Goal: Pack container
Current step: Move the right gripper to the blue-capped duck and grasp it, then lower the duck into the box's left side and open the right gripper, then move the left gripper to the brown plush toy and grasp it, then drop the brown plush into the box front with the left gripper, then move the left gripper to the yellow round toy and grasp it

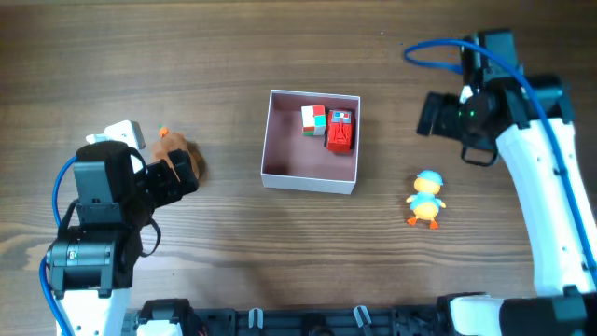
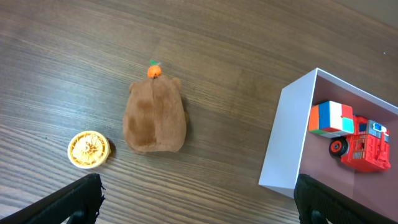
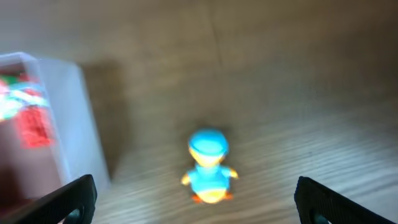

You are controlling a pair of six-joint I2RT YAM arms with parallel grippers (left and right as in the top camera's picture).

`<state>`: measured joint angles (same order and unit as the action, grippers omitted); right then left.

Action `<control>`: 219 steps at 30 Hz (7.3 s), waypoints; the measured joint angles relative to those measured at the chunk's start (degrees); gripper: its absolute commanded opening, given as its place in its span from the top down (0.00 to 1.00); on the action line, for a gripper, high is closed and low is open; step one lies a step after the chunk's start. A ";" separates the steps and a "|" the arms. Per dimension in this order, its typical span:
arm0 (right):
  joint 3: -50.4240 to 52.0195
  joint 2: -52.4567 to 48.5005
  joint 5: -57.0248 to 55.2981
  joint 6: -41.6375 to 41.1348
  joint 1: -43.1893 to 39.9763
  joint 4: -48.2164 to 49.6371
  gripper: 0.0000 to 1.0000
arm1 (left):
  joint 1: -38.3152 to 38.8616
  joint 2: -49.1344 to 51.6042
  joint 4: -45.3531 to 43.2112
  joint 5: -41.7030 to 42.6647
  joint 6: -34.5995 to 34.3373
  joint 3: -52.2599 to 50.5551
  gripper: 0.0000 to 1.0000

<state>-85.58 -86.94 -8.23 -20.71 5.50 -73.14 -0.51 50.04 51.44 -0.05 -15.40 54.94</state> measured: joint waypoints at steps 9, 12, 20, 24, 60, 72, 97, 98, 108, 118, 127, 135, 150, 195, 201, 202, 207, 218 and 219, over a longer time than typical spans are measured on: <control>32.63 -1.11 5.88 1.27 -0.57 26.25 0.00 | 0.00 0.02 0.17 0.00 0.00 0.11 0.00; 37.73 -1.25 6.40 1.27 -0.57 30.58 0.08 | 0.00 0.02 0.42 0.00 0.00 0.11 0.00; 39.10 -1.25 6.54 1.33 -0.59 32.30 0.77 | 0.00 0.02 0.57 0.00 0.00 0.11 0.00; 39.10 -1.25 6.56 1.03 -0.68 32.30 0.96 | 0.00 0.02 0.70 0.00 0.00 0.11 0.00; 1.09 -26.77 9.20 -12.41 29.33 43.71 0.96 | 0.00 0.02 0.90 0.00 0.00 0.11 0.00; 0.28 -30.95 13.55 -7.45 29.33 45.90 0.38 | 0.00 0.02 0.87 0.00 0.00 0.11 0.00; 3.48 -23.71 4.02 -2.95 10.51 27.85 0.89 | 0.00 0.02 1.77 0.00 0.00 0.13 0.00; 3.52 -24.55 4.90 -2.21 10.51 28.81 0.89 | 0.00 0.02 1.79 0.00 0.00 0.15 0.00; 3.69 -26.43 16.15 4.57 10.51 33.81 0.89 | 0.00 0.02 1.77 0.00 0.00 0.15 0.00; 3.69 -26.43 18.03 7.56 10.51 35.23 0.89 | 0.00 0.02 1.99 0.00 0.00 0.15 0.00; 3.69 -23.71 9.99 3.54 10.12 28.28 0.29 | 0.00 0.00 2.08 0.00 0.00 0.17 0.00; 3.26 3.19 4.09 5.84 1.53 6.64 0.01 | -0.13 5.81 6.38 -6.34 -3.48 12.28 0.00; 3.26 11.93 6.29 8.04 -2.78 1.33 0.00 | -4.02 53.22 0.04 -3.39 -3.98 14.67 0.00; 3.26 8.39 6.32 8.24 -2.78 1.57 0.00 | 36.15 53.16 -3.39 0.39 43.74 21.42 0.40; 3.26 8.39 6.32 8.24 -2.78 1.60 0.00 | 36.13 53.99 -2.89 -1.11 43.69 21.42 0.17; 3.26 8.39 6.32 8.24 -2.78 1.57 0.01 | 36.11 53.72 -2.89 -1.55 43.80 21.42 0.16; 3.26 8.39 6.32 8.24 -2.78 1.57 0.00 | 36.09 49.68 -2.64 -3.82 43.85 21.42 0.06; 3.26 8.39 6.34 8.46 -2.78 1.77 0.00 | 24.83 27.58 6.34 -14.10 17.22 21.42 0.00; 3.26 8.39 6.34 8.46 -2.78 1.84 0.00 | 19.28 24.13 9.27 -14.75 11.87 21.44 0.00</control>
<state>-82.32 -78.54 -1.89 -12.25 2.72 -71.31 18.76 74.17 60.71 -14.81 -3.53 76.38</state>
